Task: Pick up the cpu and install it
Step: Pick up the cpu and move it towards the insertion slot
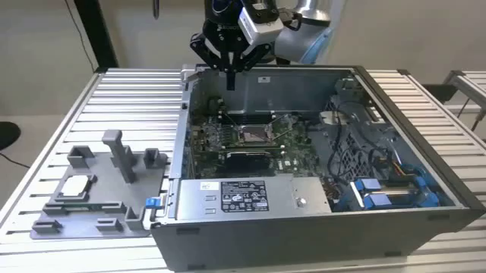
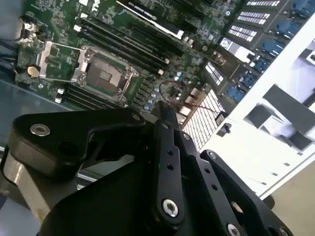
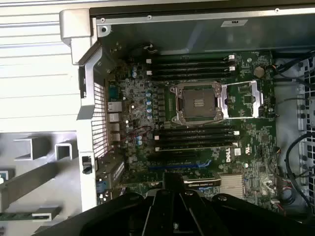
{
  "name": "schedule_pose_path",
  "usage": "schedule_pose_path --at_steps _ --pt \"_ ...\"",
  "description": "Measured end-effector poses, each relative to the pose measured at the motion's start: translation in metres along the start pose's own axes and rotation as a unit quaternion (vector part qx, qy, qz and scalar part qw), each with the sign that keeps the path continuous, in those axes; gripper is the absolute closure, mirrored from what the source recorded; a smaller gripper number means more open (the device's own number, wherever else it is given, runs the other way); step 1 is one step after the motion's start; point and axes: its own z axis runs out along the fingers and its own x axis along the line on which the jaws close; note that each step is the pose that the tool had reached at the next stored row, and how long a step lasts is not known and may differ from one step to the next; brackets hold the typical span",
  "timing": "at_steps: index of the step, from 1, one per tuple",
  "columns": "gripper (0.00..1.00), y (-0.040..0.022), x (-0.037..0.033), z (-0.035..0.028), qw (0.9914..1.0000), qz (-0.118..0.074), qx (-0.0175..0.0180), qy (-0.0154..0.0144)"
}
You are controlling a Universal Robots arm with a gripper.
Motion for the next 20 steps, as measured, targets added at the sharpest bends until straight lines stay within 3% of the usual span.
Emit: schedule_pose_path --at_steps 12,20 --pt "1.00 0.0000 0.0009 -0.0001 1.00000 0.000 0.0000 0.0000" --pt "1.00 -0.0008 0.0107 -0.0002 1.00000 0.000 0.0000 0.0000"
